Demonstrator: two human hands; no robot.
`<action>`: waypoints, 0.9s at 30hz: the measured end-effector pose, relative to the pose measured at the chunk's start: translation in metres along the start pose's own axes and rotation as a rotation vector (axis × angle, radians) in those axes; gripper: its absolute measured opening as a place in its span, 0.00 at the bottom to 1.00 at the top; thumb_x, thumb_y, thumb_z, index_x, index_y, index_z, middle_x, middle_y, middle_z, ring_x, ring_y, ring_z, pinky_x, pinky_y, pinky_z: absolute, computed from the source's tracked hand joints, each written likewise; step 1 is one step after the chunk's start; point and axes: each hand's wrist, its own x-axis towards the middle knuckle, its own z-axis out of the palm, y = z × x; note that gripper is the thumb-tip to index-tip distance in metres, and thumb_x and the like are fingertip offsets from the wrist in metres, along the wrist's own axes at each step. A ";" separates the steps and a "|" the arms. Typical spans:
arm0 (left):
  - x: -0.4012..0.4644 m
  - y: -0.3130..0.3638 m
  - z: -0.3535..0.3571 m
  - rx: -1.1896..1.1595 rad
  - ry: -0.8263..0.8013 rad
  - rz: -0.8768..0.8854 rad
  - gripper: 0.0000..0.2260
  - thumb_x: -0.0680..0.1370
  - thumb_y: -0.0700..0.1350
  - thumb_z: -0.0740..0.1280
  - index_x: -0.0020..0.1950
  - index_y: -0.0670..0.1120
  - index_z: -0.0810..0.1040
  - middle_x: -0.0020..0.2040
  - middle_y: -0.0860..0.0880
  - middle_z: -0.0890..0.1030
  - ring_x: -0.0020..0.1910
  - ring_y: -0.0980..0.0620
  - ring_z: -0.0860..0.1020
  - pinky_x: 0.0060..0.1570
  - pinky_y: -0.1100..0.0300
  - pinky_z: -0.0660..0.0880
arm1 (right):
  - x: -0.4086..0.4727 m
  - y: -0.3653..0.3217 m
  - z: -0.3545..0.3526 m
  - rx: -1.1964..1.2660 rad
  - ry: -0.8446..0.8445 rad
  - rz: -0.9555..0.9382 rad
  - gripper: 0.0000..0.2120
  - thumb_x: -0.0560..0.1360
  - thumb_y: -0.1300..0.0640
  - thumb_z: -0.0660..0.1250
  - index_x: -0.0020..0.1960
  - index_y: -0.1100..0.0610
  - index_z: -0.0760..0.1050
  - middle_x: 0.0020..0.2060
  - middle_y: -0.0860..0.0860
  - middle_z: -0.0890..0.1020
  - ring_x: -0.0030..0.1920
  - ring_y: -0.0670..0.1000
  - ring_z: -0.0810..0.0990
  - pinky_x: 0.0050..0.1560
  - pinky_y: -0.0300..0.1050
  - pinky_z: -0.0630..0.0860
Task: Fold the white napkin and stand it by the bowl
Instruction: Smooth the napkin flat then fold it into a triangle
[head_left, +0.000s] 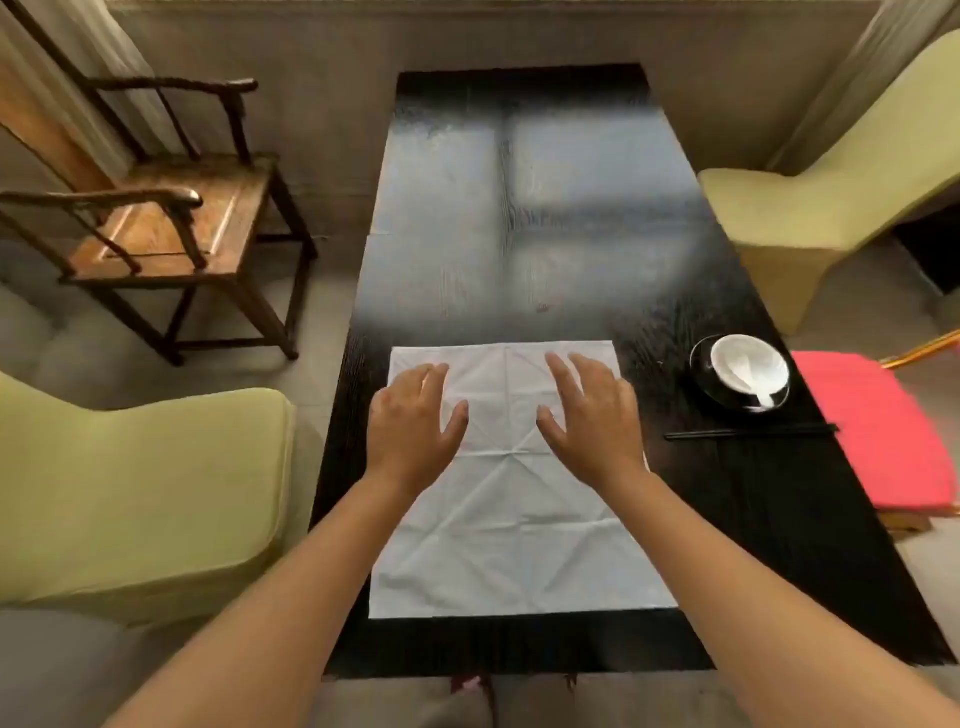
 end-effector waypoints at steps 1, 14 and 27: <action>-0.012 0.000 0.015 -0.024 -0.043 -0.028 0.25 0.76 0.57 0.53 0.67 0.45 0.69 0.65 0.45 0.74 0.64 0.45 0.72 0.61 0.45 0.68 | -0.014 -0.001 0.017 0.019 -0.045 0.036 0.28 0.72 0.46 0.59 0.70 0.55 0.64 0.65 0.60 0.73 0.64 0.61 0.71 0.58 0.63 0.71; -0.136 -0.008 0.182 0.169 -0.425 0.040 0.24 0.80 0.57 0.41 0.76 0.52 0.48 0.77 0.47 0.49 0.76 0.49 0.46 0.69 0.38 0.47 | -0.139 0.007 0.171 -0.095 -0.421 0.051 0.29 0.77 0.44 0.48 0.76 0.50 0.49 0.76 0.54 0.52 0.76 0.54 0.46 0.70 0.63 0.49; -0.116 -0.079 0.172 0.201 -0.335 -0.173 0.29 0.77 0.57 0.48 0.76 0.52 0.47 0.77 0.46 0.48 0.76 0.49 0.45 0.72 0.43 0.44 | -0.127 0.107 0.150 -0.124 -0.367 0.132 0.32 0.75 0.44 0.48 0.76 0.55 0.49 0.76 0.54 0.51 0.75 0.51 0.47 0.73 0.53 0.44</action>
